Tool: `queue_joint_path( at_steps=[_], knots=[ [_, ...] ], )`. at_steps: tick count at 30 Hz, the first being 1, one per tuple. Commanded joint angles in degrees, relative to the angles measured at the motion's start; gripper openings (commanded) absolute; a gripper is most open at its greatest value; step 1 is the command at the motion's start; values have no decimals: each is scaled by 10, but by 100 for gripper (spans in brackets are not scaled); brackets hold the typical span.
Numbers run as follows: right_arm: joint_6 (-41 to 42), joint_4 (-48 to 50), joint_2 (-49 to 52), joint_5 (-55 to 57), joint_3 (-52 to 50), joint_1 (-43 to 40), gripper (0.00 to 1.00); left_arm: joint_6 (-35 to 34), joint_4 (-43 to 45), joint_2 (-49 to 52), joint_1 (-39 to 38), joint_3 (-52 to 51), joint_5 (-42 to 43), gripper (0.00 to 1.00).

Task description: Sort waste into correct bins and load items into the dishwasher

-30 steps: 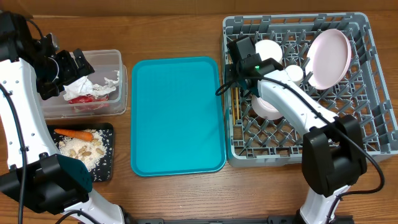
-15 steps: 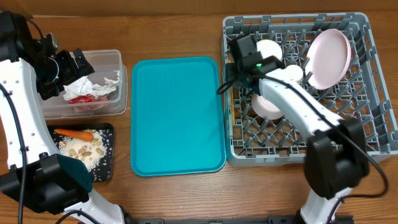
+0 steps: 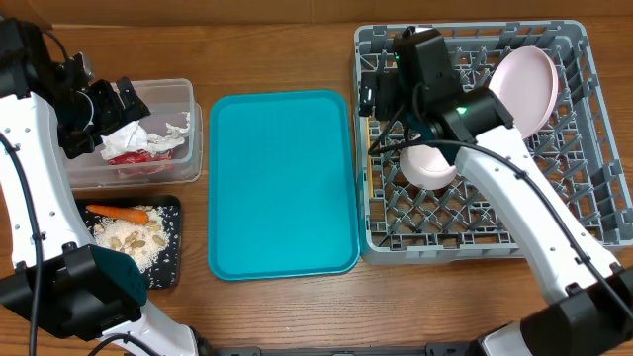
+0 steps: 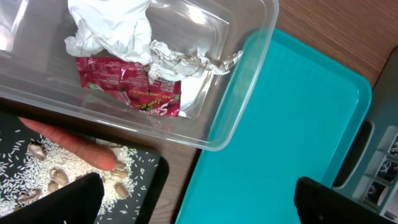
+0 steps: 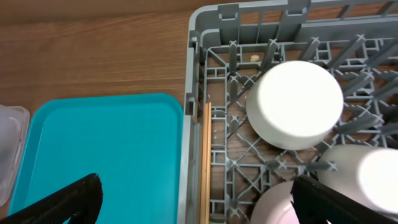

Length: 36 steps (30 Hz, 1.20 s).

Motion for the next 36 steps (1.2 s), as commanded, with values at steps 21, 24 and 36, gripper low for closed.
queue_joint_path(
  at_steps=[21, 24, 36],
  knots=[
    [0, -2, -38, 0, 13, 2, 100, -4, -2, -11, -1, 12, 9, 100],
    [0, -2, -38, 0, 13, 2, 100, -4, -1, -11, -1, 12, 9, 100],
    [0, -2, -38, 0, 13, 2, 100, -4, -1, -11, -1, 12, 9, 100]
  ],
)
